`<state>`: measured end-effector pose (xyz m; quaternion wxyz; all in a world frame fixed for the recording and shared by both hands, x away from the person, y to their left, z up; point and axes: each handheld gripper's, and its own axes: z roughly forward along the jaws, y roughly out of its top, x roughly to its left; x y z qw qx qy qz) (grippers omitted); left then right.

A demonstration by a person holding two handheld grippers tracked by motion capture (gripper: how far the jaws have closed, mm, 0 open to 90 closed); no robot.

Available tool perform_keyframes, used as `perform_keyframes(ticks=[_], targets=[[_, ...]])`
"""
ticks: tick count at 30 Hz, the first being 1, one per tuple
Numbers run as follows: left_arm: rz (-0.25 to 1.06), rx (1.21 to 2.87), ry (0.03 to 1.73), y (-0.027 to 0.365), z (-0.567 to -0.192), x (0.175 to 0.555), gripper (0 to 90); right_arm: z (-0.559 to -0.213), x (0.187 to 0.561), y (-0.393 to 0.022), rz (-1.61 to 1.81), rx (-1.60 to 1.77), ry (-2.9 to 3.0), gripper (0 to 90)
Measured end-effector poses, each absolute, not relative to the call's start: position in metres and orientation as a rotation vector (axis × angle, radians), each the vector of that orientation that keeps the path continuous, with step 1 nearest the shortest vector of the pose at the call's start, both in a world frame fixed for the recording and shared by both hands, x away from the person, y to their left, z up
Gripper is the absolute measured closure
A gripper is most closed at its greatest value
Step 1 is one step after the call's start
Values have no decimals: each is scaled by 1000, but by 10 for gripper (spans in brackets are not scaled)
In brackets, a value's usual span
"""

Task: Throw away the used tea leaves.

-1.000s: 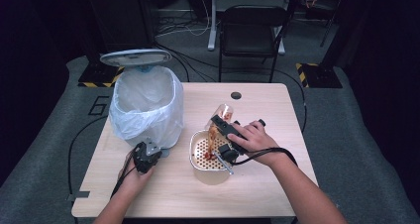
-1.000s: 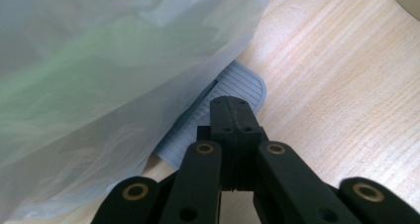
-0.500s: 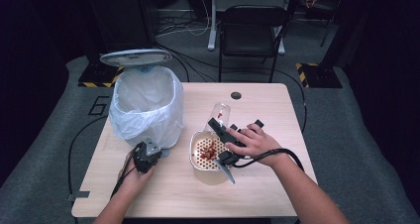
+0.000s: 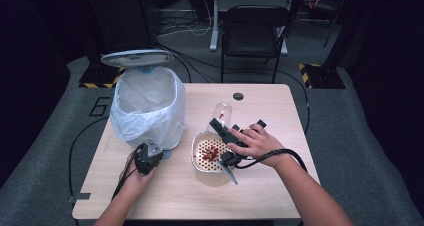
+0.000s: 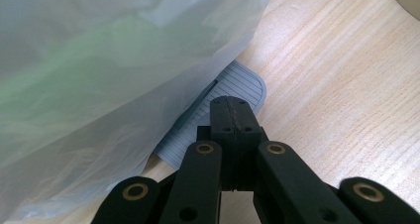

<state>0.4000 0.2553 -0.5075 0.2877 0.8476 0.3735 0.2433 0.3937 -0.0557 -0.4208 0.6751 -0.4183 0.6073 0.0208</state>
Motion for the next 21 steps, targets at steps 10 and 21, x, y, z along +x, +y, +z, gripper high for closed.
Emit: perform_keyframes(ticks=[10, 21], targets=[[651, 2263, 998, 255, -508, 400, 900, -420, 393, -56, 47, -946, 1368, 446], [654, 2265, 996, 255, -508, 400, 900, -423, 392, -59, 112, -852, 1432, 444]])
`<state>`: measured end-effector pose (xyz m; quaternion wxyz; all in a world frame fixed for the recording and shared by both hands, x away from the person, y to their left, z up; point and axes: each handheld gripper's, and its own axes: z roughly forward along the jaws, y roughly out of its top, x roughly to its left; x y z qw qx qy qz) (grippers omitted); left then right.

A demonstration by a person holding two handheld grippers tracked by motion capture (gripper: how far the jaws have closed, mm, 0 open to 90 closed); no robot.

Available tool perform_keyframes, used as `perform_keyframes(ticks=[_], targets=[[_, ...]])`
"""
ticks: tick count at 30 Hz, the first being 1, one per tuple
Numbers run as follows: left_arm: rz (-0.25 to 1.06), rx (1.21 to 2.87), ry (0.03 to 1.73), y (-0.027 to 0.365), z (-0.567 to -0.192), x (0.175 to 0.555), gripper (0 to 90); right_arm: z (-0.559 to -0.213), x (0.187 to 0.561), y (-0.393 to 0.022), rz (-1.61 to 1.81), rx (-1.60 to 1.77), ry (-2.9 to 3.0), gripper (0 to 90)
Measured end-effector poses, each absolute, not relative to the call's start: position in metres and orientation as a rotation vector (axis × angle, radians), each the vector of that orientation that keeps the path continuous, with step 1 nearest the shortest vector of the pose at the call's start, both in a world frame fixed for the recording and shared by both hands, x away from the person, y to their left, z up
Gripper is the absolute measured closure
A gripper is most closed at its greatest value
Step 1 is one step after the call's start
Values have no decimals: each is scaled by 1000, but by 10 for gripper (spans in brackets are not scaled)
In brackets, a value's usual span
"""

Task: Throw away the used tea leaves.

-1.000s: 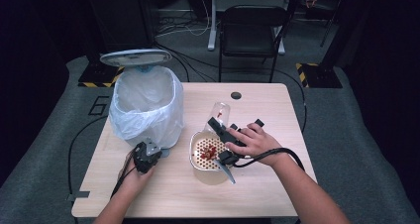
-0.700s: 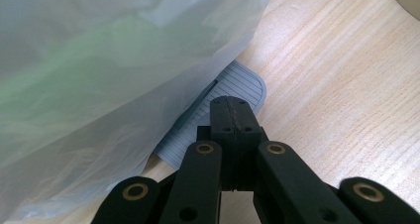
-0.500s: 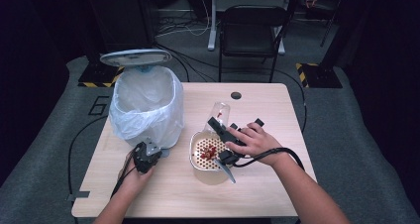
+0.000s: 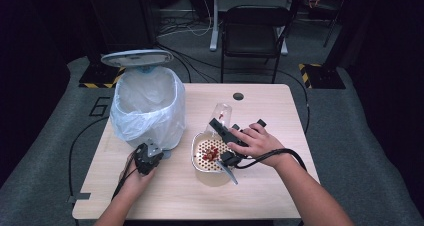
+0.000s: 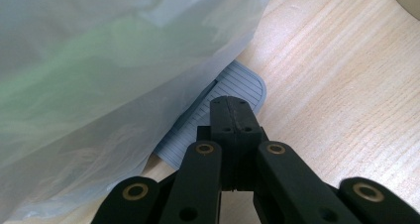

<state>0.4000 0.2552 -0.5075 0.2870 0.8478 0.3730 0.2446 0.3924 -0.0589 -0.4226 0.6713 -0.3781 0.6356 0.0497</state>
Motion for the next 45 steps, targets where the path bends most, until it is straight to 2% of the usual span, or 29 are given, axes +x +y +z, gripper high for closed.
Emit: perform_keyframes(ticks=[9, 45], targets=[[652, 2258, 1001, 255, -508, 400, 900, -410, 393, -53, 126, -924, 1499, 444], [633, 2279, 996, 256, -506, 400, 900, -329, 408, -37, 485, -532, 2236, 462]])
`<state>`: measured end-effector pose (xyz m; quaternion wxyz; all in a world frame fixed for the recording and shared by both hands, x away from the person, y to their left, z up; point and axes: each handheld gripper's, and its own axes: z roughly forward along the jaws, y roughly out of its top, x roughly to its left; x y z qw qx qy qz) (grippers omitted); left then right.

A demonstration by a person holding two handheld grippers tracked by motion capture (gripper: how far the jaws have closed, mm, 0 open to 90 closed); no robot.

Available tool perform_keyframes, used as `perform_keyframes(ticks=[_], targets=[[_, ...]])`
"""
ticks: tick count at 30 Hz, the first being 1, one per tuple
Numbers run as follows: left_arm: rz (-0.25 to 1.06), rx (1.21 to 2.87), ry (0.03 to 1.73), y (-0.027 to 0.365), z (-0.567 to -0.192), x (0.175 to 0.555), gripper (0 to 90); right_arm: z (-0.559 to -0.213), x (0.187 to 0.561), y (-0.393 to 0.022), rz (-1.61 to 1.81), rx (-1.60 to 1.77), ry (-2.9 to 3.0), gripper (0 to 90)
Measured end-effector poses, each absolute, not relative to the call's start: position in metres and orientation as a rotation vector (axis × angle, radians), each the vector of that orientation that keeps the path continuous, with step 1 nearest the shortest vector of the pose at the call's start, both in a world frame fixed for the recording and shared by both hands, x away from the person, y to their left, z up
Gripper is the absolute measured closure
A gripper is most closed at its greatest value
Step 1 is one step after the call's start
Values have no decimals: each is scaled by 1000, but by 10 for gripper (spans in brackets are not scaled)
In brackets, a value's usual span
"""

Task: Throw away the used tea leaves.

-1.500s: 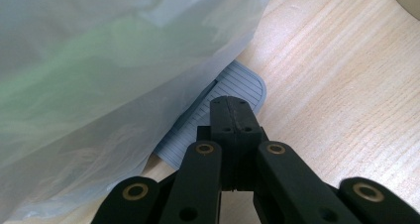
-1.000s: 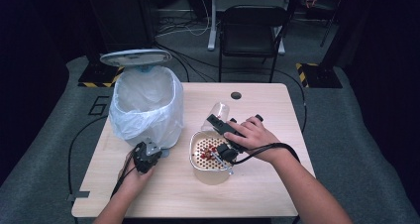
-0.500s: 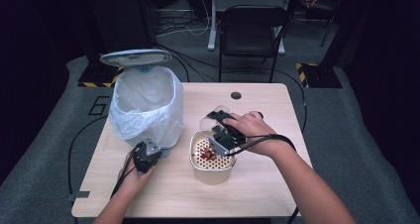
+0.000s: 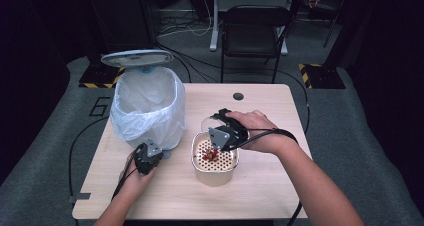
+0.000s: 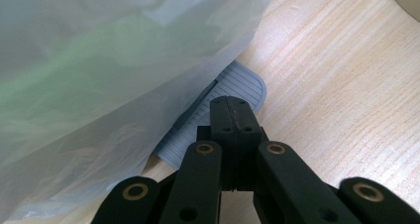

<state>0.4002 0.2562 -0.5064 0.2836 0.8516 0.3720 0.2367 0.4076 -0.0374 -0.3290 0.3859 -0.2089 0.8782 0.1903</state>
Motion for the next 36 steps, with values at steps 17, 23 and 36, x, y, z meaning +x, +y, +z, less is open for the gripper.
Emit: perform_keyframes(ticks=[17, 23, 36], targets=[[625, 2273, 1007, 256, -506, 400, 900, -298, 430, -42, 796, -245, 2552, 481], [625, 2274, 1005, 256, -506, 400, 900, -289, 439, -42, 904, -136, 2626, 483], [637, 2258, 1009, 256, -507, 400, 900, -273, 450, -32, 1122, 83, 2689, 488]])
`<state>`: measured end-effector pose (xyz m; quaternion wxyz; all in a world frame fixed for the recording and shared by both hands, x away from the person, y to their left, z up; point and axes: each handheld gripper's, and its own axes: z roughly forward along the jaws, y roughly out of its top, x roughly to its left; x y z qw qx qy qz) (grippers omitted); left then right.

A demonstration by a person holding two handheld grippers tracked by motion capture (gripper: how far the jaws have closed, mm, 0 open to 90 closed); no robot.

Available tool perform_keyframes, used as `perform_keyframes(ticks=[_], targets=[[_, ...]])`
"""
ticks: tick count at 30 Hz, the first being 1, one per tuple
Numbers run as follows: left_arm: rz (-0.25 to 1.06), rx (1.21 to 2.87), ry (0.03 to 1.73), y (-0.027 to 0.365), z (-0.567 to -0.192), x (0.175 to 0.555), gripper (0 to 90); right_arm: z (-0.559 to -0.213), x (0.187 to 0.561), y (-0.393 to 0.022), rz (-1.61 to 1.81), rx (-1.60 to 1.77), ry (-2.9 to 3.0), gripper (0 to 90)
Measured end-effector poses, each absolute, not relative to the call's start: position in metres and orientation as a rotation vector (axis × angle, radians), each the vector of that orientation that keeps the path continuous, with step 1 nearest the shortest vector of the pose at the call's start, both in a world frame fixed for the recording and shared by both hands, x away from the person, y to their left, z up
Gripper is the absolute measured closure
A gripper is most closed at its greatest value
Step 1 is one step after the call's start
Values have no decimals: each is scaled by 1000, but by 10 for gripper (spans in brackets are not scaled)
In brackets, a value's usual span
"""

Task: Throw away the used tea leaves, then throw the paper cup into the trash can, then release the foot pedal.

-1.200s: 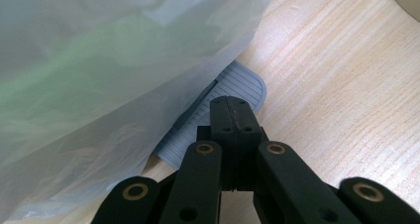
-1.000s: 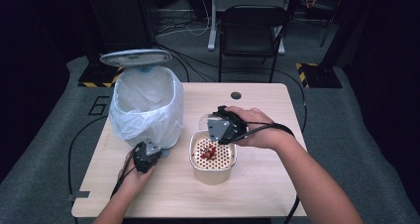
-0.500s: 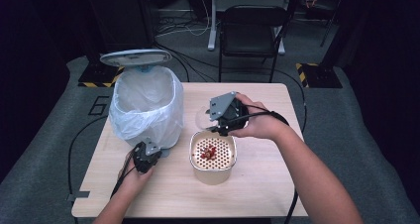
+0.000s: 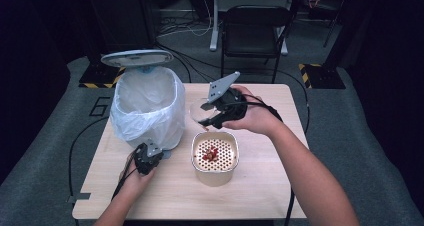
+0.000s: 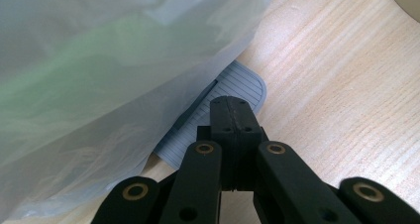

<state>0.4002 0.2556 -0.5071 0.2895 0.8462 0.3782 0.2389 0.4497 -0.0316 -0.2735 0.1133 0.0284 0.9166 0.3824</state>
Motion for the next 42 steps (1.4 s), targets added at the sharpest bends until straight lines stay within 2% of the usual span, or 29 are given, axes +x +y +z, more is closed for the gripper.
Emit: perform_keyframes(ticks=[15, 29, 42], targets=[[632, 2238, 1029, 255, -508, 400, 900, -255, 475, -8, 1294, 294, 2626, 509], [627, 2239, 1030, 256, -508, 400, 900, -227, 481, 26, 1332, 364, 2576, 513], [633, 2229, 1034, 256, -508, 400, 900, -237, 492, 67, 1367, 419, 2560, 512]])
